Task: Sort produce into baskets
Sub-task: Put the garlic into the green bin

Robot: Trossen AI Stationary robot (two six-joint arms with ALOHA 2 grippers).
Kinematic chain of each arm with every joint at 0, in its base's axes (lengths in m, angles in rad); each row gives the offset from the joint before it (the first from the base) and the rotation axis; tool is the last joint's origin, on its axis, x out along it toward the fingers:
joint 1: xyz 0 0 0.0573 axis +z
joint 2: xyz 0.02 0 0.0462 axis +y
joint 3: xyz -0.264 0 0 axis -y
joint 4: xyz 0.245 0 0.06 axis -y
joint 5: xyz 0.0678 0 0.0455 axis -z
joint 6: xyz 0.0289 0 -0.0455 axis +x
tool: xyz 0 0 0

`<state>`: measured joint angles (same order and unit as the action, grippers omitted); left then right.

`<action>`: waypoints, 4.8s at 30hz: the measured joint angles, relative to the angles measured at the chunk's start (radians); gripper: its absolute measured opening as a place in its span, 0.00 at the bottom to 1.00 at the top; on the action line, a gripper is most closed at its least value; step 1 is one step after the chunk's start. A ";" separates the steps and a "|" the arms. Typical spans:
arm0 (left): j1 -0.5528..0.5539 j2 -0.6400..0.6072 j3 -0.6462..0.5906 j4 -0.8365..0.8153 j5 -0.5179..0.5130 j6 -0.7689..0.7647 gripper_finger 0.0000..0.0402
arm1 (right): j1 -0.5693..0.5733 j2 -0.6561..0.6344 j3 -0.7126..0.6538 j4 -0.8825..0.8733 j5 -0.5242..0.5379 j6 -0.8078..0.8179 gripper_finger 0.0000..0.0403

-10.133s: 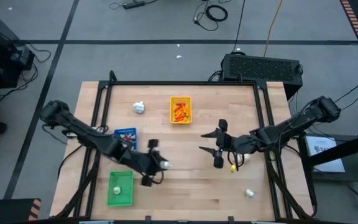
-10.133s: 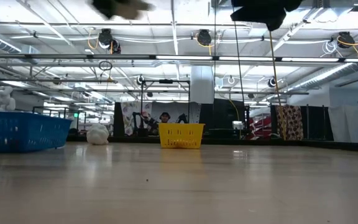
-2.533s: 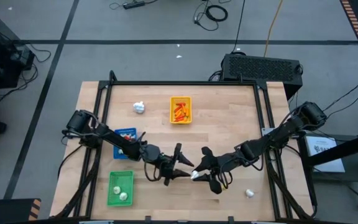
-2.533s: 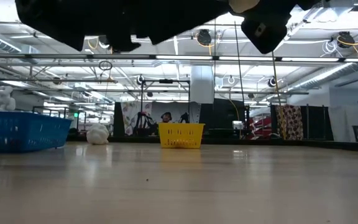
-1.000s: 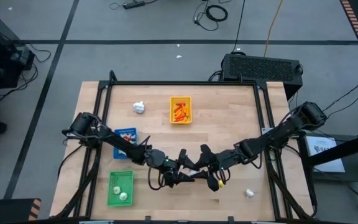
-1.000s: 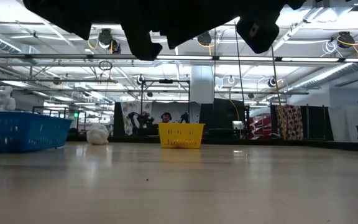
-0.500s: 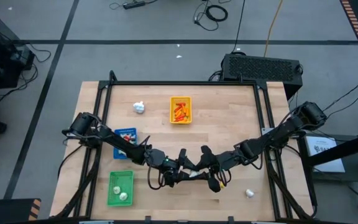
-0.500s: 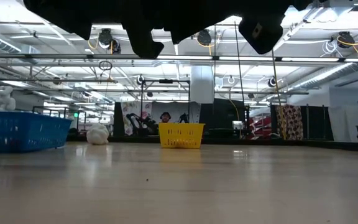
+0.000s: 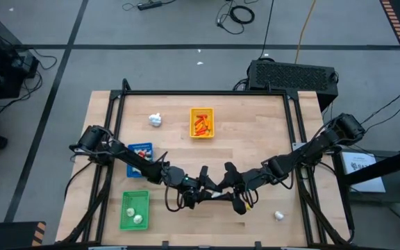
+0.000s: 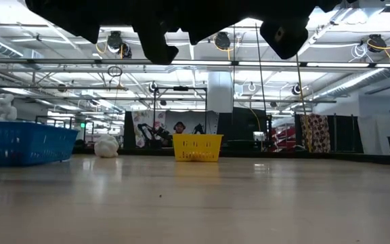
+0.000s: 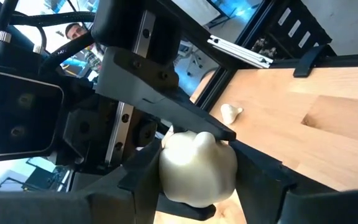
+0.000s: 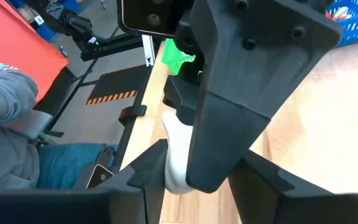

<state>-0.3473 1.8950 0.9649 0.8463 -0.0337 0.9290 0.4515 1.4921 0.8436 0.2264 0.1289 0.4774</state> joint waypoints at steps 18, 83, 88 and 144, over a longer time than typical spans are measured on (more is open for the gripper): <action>-0.076 -0.071 -0.002 -0.140 -0.228 -0.051 0.44 | -0.007 -0.039 0.000 -0.030 0.000 -0.084 0.64; -0.590 -0.581 -0.167 -1.550 -0.231 -2.129 0.53 | -0.012 -0.067 0.000 -0.202 0.053 -0.252 0.64; -0.573 -0.581 -0.167 -1.554 -0.190 -2.128 0.66 | -0.012 -0.067 0.000 -0.202 0.053 -0.262 0.64; 0.118 -0.372 -0.187 -0.522 -0.125 -0.753 0.71 | 0.166 -0.068 0.000 -1.021 -0.340 0.880 0.64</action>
<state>-0.2291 1.5228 0.7776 0.3244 -0.1584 0.1758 0.6175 1.4239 0.8435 -0.7951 -0.2108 1.3576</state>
